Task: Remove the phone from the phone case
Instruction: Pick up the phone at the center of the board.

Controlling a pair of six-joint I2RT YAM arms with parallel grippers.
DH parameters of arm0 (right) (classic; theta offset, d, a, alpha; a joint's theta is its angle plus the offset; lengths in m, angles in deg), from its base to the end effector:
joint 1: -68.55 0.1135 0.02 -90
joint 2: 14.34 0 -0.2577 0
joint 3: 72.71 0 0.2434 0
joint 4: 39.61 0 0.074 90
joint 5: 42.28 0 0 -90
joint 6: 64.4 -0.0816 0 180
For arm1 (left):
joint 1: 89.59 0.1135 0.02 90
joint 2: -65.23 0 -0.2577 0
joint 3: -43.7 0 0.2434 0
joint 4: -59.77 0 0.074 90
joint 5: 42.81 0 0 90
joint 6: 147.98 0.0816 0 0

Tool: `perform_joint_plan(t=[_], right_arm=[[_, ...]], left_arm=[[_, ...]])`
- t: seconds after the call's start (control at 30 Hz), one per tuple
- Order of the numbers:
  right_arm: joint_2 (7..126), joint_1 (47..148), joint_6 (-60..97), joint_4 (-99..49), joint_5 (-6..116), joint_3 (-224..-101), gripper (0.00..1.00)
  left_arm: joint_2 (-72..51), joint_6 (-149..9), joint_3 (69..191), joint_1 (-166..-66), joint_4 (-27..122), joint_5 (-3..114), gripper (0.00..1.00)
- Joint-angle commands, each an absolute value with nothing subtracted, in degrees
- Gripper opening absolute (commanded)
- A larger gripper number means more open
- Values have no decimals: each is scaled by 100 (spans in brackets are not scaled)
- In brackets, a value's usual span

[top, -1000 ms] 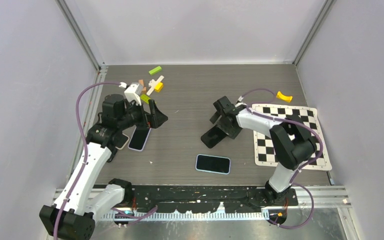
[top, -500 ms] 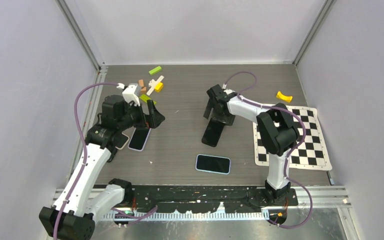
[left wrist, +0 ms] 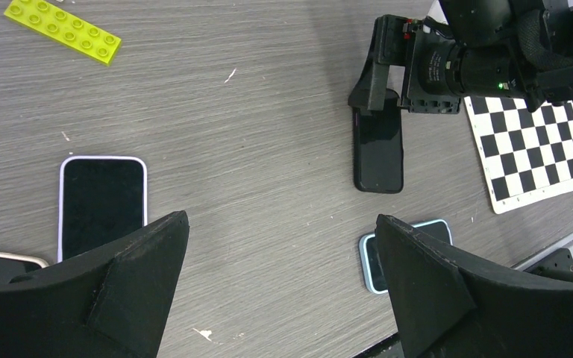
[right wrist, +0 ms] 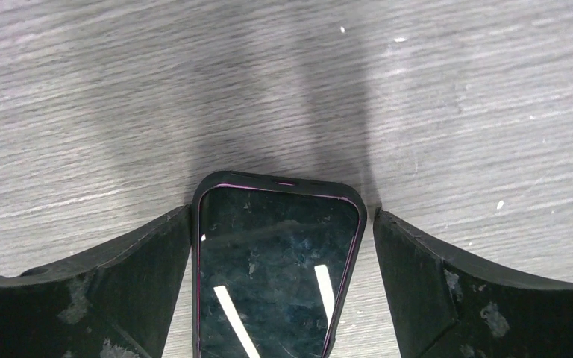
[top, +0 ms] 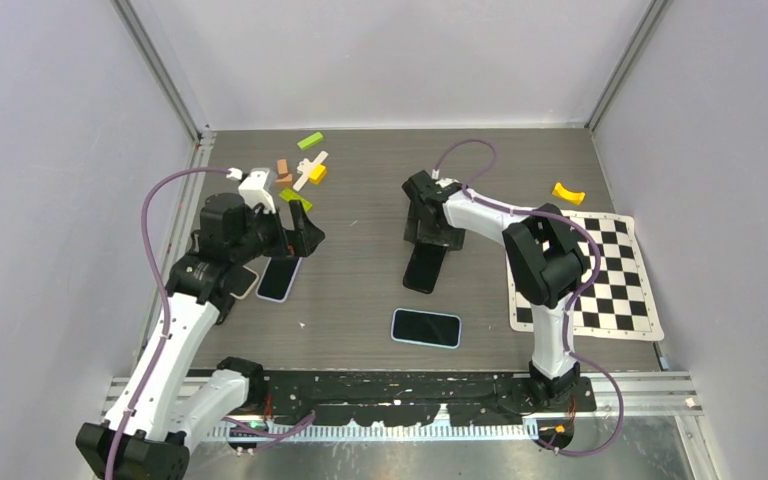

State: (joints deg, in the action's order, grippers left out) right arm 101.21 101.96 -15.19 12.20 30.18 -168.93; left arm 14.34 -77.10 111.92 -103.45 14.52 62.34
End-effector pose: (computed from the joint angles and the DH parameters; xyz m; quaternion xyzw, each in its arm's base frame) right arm 0.3557 0.2052 0.1218 0.0877 0.9713 -0.0223 0.2199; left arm 0.2131 -0.0745 0.3144 0.0289 0.8516 -0.2534 0.4581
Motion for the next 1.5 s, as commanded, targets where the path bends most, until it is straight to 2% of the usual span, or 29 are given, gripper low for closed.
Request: perform_joint_plan(t=[0.0, 0.2, 0.4, 0.47, 0.53, 0.57, 0.63, 0.8, 0.87, 0.93, 0.97, 1.07, 1.2, 1.47], right_arm=[[9988, 10278, -2158, 1682, 2426, -16690, 96], [10031, 10421, -2634, 1667, 2609, -16641, 98], [10164, 10458, -3046, 1872, 2669, -16696, 86], [10117, 10458, -3084, 1774, 2668, -16622, 77], [10006, 10459, -3047, 1583, 2700, -16543, 64], [9960, 10459, -3012, 1402, 2727, -16510, 55], [9705, 10459, -2881, 1143, 2759, -16442, 45], [9042, 10456, -2315, 409, 2918, -16273, 35], [8666, 10458, -2139, -75, 2943, -16128, 32], [8300, 10453, -1975, -413, 3001, -15962, 31], [8042, 10456, -1882, -529, 3017, -15820, 31], [7566, 10458, -1692, -1110, 3214, -15505, 31], [7104, 10459, -1602, -1350, 3402, -15290, 31], [7057, 10458, -1734, -1725, 3563, -14953, 29]], left_arm=[[1636, -7653, 11219, -10356, 1530, 6056, 100], [1754, -7635, 11193, -10356, 1536, 5994, 100], [1793, -7630, 11192, -10356, 1526, 5940, 100], [1792, -7635, 11193, -10356, 1528, 5927, 100], [1796, -7650, 11178, -10356, 1534, 5903, 100], [1799, -7664, 11176, -10356, 1535, 5885, 100], [1795, -7702, 11160, -10356, 1533, 5890, 100], [1795, -7855, 11072, -10356, 1720, 6227, 100], [1792, -7929, 10985, -10357, 1882, 6354, 97], [1782, -7934, 10895, -10356, 2041, 6402, 84], [1766, -7994, 10879, -10356, 2054, 6341, 83], [1681, -8339, 10894, -10356, 2116, 6328, 85], [1471, -8604, 10788, -10356, 2619, 7297, 87], [1014, -9334, 10431, -10378, 3643, 7714, 87]])
